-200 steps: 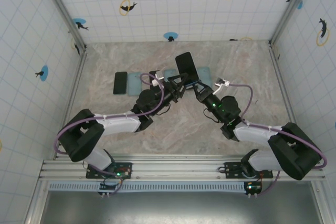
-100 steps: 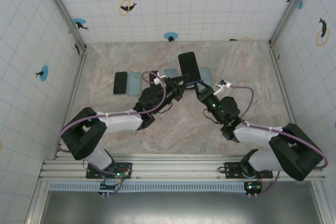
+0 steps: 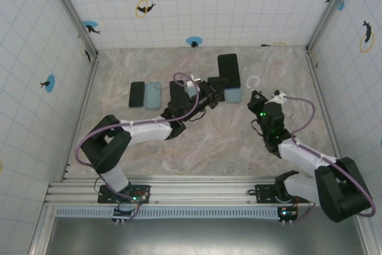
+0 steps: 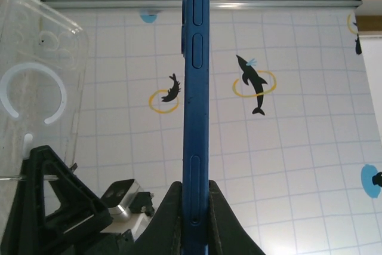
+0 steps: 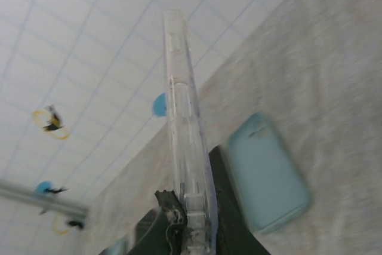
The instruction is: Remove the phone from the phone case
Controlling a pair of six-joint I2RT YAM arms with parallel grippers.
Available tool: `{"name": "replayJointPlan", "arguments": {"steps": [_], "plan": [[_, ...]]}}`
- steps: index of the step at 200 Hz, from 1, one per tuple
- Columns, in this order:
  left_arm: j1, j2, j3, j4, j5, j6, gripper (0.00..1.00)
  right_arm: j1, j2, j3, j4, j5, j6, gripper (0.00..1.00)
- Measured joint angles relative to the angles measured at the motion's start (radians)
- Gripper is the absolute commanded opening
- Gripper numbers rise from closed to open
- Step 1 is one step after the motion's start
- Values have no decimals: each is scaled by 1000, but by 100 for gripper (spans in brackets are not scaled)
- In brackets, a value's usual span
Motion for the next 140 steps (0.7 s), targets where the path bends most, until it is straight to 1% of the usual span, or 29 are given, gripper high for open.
{"name": "replayJointPlan", "arguments": {"steps": [22,37,67,101,140], "plan": [[0,105,83,1,30,-10,1,-134,-38,8,-75,-40,-61,0],[-1,195,149,-1,45,-14,1,-225,-43,39,-137,-91,-114,0],[-1,352,279,-51,68,-13,2,-342,-43,106,-228,-176,-204,0],[-1,520,462,-150,87,-10,2,-407,-37,124,-270,-234,-267,0],[-1,663,644,-303,90,21,3,-414,10,130,-302,-274,-299,0]]}}
